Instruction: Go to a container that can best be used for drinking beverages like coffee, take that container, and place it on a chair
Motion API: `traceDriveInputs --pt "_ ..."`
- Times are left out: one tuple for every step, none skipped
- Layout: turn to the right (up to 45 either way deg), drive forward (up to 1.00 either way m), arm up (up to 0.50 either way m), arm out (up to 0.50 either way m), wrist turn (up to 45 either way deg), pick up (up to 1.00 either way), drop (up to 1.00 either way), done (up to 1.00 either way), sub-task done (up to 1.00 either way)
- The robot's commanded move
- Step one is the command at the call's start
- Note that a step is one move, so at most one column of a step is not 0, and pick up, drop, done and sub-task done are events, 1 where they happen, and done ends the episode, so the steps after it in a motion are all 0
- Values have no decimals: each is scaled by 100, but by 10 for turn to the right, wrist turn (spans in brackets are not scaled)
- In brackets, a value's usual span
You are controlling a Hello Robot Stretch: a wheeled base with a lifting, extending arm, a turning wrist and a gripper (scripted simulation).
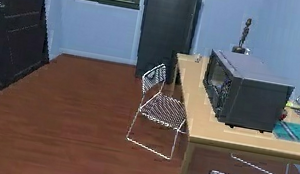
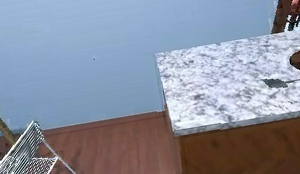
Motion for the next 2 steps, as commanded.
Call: traceDriveInputs --pt "0 10 0 0 0 0 0 0 0" --pt "-270 0 0 0 0 0 0 0 0"
